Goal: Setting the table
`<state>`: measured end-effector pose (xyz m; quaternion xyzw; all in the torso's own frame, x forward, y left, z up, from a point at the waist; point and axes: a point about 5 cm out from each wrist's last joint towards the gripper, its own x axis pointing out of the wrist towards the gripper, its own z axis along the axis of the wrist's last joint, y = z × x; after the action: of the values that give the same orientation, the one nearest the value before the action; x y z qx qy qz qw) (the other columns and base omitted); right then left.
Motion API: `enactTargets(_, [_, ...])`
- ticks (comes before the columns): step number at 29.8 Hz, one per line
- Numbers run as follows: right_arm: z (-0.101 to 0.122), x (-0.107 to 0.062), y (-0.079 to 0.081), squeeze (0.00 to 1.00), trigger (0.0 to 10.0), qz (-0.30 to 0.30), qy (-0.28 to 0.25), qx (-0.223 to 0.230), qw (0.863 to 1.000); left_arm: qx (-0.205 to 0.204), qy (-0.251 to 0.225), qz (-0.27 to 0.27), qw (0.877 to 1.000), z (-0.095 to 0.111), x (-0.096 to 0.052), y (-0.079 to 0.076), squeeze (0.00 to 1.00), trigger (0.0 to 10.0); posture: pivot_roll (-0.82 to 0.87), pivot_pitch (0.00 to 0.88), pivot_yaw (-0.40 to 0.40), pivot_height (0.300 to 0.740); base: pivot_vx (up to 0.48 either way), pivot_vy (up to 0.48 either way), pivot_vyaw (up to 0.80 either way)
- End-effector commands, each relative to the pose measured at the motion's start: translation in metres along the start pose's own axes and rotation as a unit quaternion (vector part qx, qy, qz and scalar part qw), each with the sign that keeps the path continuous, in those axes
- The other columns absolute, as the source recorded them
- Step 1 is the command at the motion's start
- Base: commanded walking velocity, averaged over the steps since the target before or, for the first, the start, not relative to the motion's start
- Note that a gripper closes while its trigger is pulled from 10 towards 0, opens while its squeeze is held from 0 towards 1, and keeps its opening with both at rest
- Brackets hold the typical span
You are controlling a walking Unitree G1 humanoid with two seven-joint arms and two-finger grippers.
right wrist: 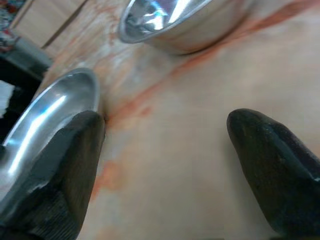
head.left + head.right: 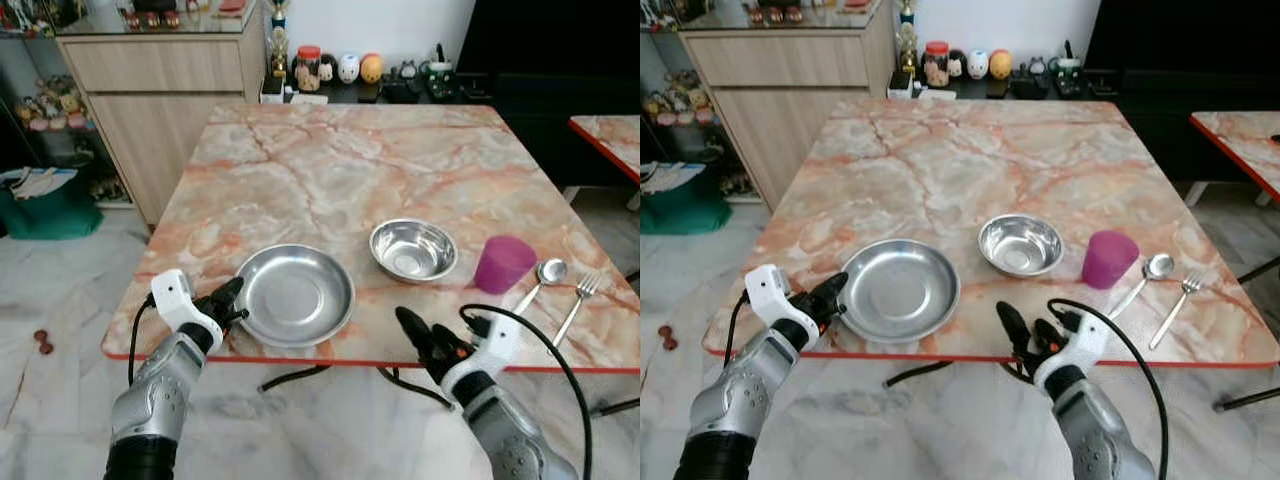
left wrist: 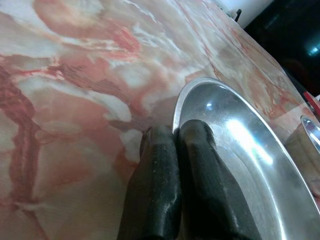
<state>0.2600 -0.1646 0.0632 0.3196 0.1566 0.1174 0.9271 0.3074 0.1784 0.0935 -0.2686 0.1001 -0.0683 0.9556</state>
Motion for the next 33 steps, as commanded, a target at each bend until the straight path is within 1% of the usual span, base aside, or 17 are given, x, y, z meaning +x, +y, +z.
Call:
enactTargets(1, [0.003,0.005,0.002,0.0,10.0,0.01,-0.008,0.004,1.0,0.014,0.0,0.005,1.0,0.001,0.0,0.001,0.0,10.0,-0.04,0.0,-0.019,0.732,0.0,0.0,0.0])
enactTargets(4, [0.006,0.014,0.006,0.0,10.0,0.034,-0.011,0.021,0.999,0.014,-0.001,0.005,1.0,0.0,0.0,0.0,0.0,10.0,-0.03,0.0,-0.021,0.732,0.0,0.0,0.0])
enactTargets(8, [0.008,0.021,0.007,0.0,10.0,0.05,-0.01,0.031,0.998,0.014,-0.001,0.006,1.0,0.0,0.0,0.0,0.0,10.0,-0.03,0.0,-0.021,0.732,0.0,0.0,0.0])
enactTargets(10, [0.009,0.025,0.009,0.0,10.0,0.061,-0.009,0.049,0.997,0.014,-0.001,0.006,1.0,0.0,0.0,0.0,0.0,10.0,-0.03,0.0,-0.021,0.732,0.0,0.0,0.0])
enactTargets(11, [0.009,0.028,0.01,0.0,10.0,0.073,-0.003,0.05,0.996,0.015,-0.001,0.006,1.0,0.0,0.0,0.0,0.0,10.0,-0.03,0.0,-0.019,0.732,0.0,0.0,0.0])
enactTargets(12, [0.009,0.028,0.01,0.0,10.0,0.073,-0.003,0.05,0.996,0.015,-0.001,0.006,1.0,0.0,0.0,0.0,0.0,10.0,-0.03,0.0,-0.019,0.732,0.0,0.0,0.0])
enactTargets(14, [0.007,0.033,0.01,0.0,10.0,0.07,0.007,0.035,0.997,0.015,-0.002,0.006,1.0,0.001,0.0,0.0,0.0,10.0,-0.03,0.0,-0.014,0.732,0.0,0.0,0.0])
enactTargets(16, [0.006,0.035,0.01,0.0,10.0,0.069,0.011,0.034,0.997,0.015,-0.002,0.006,1.0,0.001,0.0,0.0,0.0,10.0,-0.03,0.0,-0.014,0.732,0.0,0.0,0.0])
enactTargets(18, [0.006,0.038,0.011,0.0,10.0,0.074,0.015,0.037,0.996,0.015,-0.002,0.005,1.0,0.001,0.0,0.0,0.0,10.0,-0.03,0.0,-0.014,0.732,0.0,0.0,0.0])
enactTargets(19, [0.005,0.043,0.013,0.0,10.0,0.085,0.02,0.048,0.995,0.015,-0.002,0.004,1.0,0.001,0.001,-0.001,0.0,10.0,-0.03,0.0,-0.014,0.732,0.0,0.0,0.0])
enactTargets(21, [0.005,0.043,0.013,0.0,10.0,0.085,0.02,0.048,0.995,0.015,-0.002,0.004,1.0,0.001,0.001,-0.001,0.0,10.0,-0.03,0.0,-0.014,0.732,0.0,0.0,0.0])
enactTargets(22, [0.004,0.048,0.015,0.0,10.0,0.093,0.028,0.053,0.994,0.016,-0.004,0.003,1.0,0.002,0.002,-0.002,0.0,10.0,-0.03,0.0,-0.013,0.732,0.0,0.0,0.0])
enactTargets(24, [0.003,0.05,0.016,0.0,10.0,0.098,0.032,0.052,0.993,0.016,-0.004,0.002,1.0,0.003,0.002,-0.002,0.0,10.0,-0.03,0.0,-0.013,0.732,0.0,0.0,0.0])
enactTargets(26, [0.001,0.052,0.017,0.0,10.0,0.106,0.041,0.04,0.993,0.017,-0.005,0.001,1.0,0.003,0.003,-0.003,0.0,10.0,-0.03,0.0,-0.013,0.732,0.0,0.0,0.0])
enactTargets(28, [0.001,0.052,0.017,0.0,10.0,0.106,0.041,0.04,0.993,0.017,-0.005,0.001,1.0,0.003,0.003,-0.003,0.0,10.0,-0.03,0.0,-0.013,0.732,0.0,0.0,0.0])
enactTargets(31, [0.001,0.061,0.021,0.0,10.0,0.111,0.05,0.024,0.992,0.016,-0.005,0.0,1.0,0.003,0.003,-0.004,0.0,10.0,-0.02,0.0,-0.012,0.732,0.0,0.0,0.0])
enactTargets(33, [0.001,0.062,0.022,0.0,10.0,0.111,0.052,0.02,0.992,0.016,-0.005,0.0,1.0,0.003,0.003,-0.004,0.0,10.0,-0.02,0.0,-0.012,0.732,0.0,0.0,0.0])
